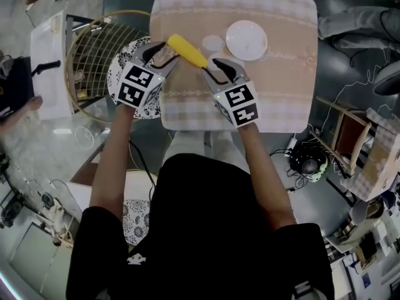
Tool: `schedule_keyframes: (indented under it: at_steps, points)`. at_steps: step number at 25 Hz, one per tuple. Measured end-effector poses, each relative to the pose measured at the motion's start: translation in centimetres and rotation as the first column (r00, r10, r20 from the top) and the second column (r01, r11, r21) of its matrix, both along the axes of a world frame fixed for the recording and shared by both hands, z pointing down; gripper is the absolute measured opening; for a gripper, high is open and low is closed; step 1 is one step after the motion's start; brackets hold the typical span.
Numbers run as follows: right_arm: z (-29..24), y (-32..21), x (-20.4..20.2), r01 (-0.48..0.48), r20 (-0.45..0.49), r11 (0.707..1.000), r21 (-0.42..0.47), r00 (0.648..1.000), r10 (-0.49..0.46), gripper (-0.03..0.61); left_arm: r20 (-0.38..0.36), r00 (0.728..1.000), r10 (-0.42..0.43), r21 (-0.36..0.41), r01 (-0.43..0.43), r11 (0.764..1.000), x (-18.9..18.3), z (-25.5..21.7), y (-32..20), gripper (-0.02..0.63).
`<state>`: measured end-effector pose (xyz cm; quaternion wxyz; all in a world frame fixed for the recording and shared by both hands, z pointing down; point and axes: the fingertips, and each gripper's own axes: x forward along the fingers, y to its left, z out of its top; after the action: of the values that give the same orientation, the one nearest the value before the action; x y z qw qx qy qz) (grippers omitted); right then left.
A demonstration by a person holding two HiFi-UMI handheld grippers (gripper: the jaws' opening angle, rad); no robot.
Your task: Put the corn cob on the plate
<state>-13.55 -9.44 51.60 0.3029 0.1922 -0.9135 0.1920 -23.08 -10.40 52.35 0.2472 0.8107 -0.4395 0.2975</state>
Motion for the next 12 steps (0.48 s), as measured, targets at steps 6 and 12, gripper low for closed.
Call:
schedule_keyframes:
  at_steps: [6,12]
  points:
    - [4.0,-0.2,-0.8,0.016,-0.071,1.0,-0.02,0.997,-0.018,0.178,0.056,0.99,0.129,-0.088,-0.124,0.988,-0.3,3.5,-0.5,0.272]
    - [7.2,-1.0,-1.3,0.03,-0.11,0.999,-0.034,0.993,-0.034,0.21,0.1,0.964,0.244,-0.157,-0.227,0.961,0.1,6.5,-0.6,0.302]
